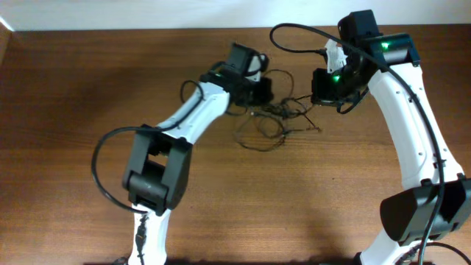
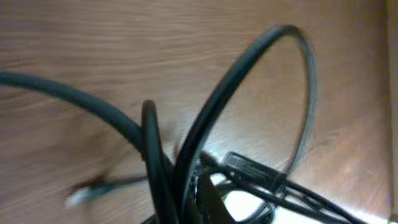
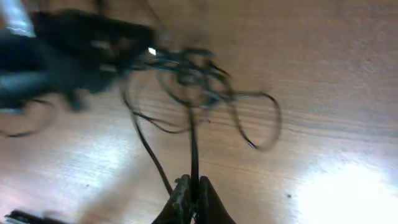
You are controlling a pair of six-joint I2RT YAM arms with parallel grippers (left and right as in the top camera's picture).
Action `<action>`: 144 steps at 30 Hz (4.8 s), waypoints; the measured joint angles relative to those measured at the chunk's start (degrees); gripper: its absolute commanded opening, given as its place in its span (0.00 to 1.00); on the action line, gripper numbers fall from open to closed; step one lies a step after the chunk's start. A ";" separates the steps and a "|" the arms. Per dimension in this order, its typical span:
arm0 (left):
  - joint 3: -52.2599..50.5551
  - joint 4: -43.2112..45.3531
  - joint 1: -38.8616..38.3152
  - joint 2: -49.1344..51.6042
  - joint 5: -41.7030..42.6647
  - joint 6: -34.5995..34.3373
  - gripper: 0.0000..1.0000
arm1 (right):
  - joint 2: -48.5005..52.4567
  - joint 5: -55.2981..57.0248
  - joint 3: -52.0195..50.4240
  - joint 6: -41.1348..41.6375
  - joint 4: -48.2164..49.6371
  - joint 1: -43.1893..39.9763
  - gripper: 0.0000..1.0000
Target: Untangle cables
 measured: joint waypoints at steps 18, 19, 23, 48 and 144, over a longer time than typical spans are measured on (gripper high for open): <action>0.02 -15.32 16.61 -15.21 5.01 6.69 0.00 | 1.51 -13.94 -0.04 -6.19 3.98 -7.63 0.55; 0.02 -15.67 16.61 -15.21 6.23 5.97 0.00 | 1.51 -15.65 -0.04 -6.23 5.29 -5.22 0.55; 0.02 -16.37 16.59 -15.21 8.68 2.03 0.00 | 1.79 -17.64 -0.04 -2.64 10.14 0.92 0.55; -0.11 -1.05 16.46 -15.21 33.29 -17.38 0.00 | 11.85 -13.79 -0.04 19.45 25.35 12.44 0.04; -2.58 -26.53 5.14 -17.92 -16.59 11.58 0.51 | 6.75 -13.46 -0.46 -5.81 4.31 -9.29 0.70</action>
